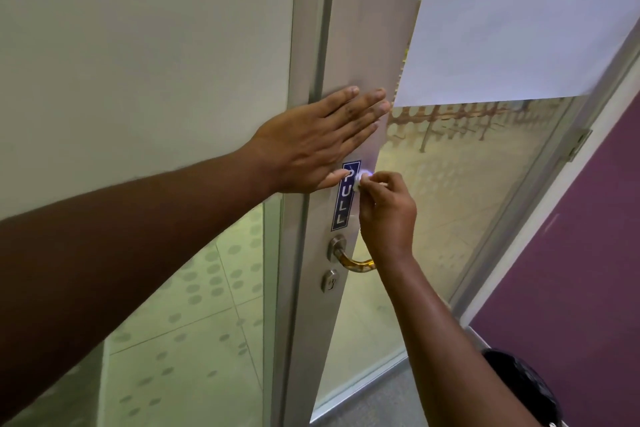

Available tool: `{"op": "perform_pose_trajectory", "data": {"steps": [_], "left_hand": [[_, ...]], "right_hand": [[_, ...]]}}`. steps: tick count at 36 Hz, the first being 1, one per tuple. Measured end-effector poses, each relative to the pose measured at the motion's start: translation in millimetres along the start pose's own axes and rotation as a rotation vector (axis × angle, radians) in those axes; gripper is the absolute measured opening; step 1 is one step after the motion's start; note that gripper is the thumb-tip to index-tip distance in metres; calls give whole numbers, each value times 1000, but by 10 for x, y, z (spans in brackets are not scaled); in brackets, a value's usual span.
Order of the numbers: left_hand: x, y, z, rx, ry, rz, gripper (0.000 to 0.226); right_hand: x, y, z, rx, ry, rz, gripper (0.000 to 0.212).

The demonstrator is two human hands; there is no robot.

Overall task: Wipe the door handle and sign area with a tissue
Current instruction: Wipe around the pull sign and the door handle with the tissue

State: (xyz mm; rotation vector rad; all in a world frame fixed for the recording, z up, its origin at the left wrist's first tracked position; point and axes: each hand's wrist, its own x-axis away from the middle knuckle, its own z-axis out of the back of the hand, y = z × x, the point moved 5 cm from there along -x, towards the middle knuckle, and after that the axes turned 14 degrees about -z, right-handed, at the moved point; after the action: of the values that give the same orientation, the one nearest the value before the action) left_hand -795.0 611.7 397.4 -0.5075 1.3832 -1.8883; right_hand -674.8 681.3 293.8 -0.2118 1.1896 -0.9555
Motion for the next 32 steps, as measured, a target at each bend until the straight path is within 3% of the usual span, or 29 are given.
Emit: {"op": "perform_pose_trajectory", "data": {"steps": [4, 8, 14, 22, 25, 29, 32], "left_hand": [[-1, 2, -1, 6, -10, 7, 84], [2, 6, -12, 4, -16, 8, 84], [0, 5, -12, 7, -6, 1, 83], [3, 6, -6, -20, 13, -1, 83], [6, 10, -9, -15, 24, -3, 83], [7, 4, -11, -12, 26, 3, 83], [3, -3, 3, -15, 16, 6, 83]], "right_hand": [[-104, 90, 111, 2, -74, -63, 14], [-286, 63, 276, -112, 15, -164, 19], [-333, -111, 264, -135, 96, -76, 20], [-28, 6, -1, -30, 71, -17, 21], [110, 109, -68, -22, 22, -66, 19], [184, 333, -92, 77, -176, -196, 15], [98, 423, 70, 21, -153, -312, 12]]}}
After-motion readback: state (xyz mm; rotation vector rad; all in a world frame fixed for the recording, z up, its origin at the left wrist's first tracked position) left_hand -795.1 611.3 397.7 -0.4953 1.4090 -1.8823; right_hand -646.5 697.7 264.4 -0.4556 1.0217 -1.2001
